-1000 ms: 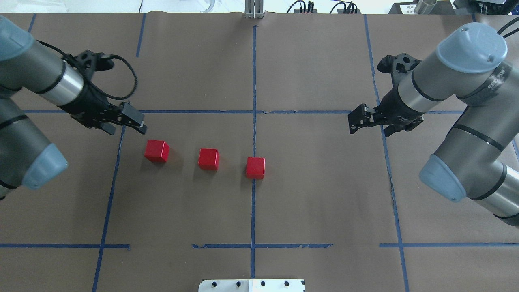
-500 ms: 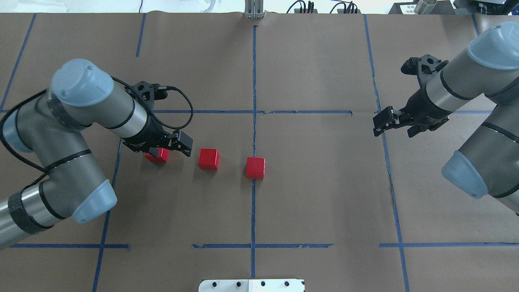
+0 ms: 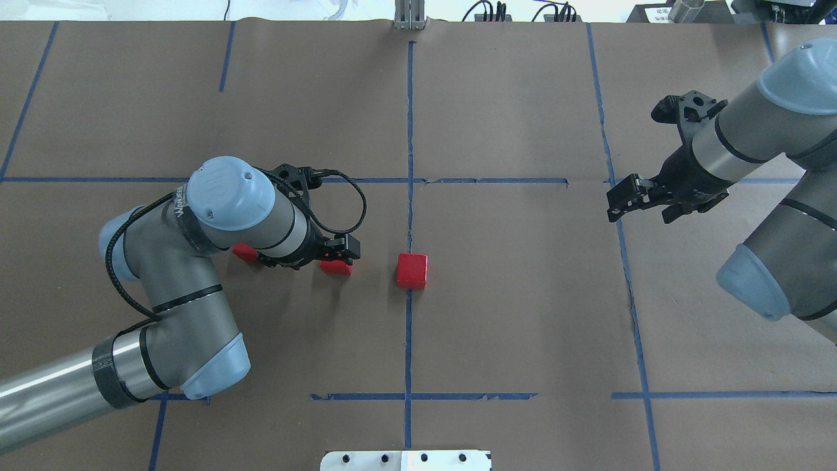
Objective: Form red blocks into L shape at center
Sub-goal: 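Grasp the red cube nearer the center with the left gripper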
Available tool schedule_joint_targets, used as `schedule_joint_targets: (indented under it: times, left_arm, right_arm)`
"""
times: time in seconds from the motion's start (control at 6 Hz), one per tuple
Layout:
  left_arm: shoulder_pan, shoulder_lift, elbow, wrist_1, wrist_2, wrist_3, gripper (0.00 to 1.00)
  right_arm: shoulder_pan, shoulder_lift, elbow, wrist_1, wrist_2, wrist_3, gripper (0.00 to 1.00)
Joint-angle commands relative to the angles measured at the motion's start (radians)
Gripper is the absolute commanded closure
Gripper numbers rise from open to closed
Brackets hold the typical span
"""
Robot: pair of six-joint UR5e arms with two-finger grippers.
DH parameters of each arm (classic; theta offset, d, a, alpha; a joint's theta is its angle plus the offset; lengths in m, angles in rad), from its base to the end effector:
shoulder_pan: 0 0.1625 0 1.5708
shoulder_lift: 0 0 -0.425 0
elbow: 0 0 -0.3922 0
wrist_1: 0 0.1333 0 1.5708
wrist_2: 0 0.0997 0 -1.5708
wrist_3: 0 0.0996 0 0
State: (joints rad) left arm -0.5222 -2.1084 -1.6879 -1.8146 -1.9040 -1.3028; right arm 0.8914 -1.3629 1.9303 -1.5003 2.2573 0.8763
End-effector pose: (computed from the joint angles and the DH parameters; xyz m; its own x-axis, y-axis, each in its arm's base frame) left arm 0.5257 -0.4187 0.2693 0.5866 -0.0489 -0.8084 0.0977 0.9952 0.0108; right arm -0.2875 -0.4676 0.3701 0.6212 -0.0188 0.7835 0.0429 0.9990 -0.0101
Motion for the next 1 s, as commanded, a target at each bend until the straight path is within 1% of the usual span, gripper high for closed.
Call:
schedule_joint_targets:
  times: [0.0,0.17,0.33,0.5,0.67,0.83]
  left_arm:
    - [0.01,-0.022,0.028,0.0,0.019,-0.003,0.0]
    - [0.01,-0.028,0.043,-0.008,0.086,0.005,0.03]
    - [0.013,-0.044,0.071,-0.009,0.098,0.005,0.09]
    - [0.013,-0.056,0.088,-0.009,0.102,0.005,0.26]
    - [0.013,-0.058,0.086,-0.011,0.102,0.003,0.82]
    - [0.011,-0.082,0.086,-0.008,0.102,-0.004,1.0]
  right_arm:
    - [-0.002,-0.001,-0.002,0.0,-0.001,0.001,0.0]
    - [-0.002,-0.002,-0.001,0.002,-0.004,0.0,0.0]
    - [-0.002,-0.002,-0.001,0.002,-0.004,0.0,0.0]
    - [-0.002,-0.002,-0.002,0.0,-0.004,0.0,0.0]
    - [0.0,-0.002,-0.002,0.002,-0.004,0.0,0.0]
    - [-0.002,-0.002,-0.002,0.0,-0.004,0.0,0.0]
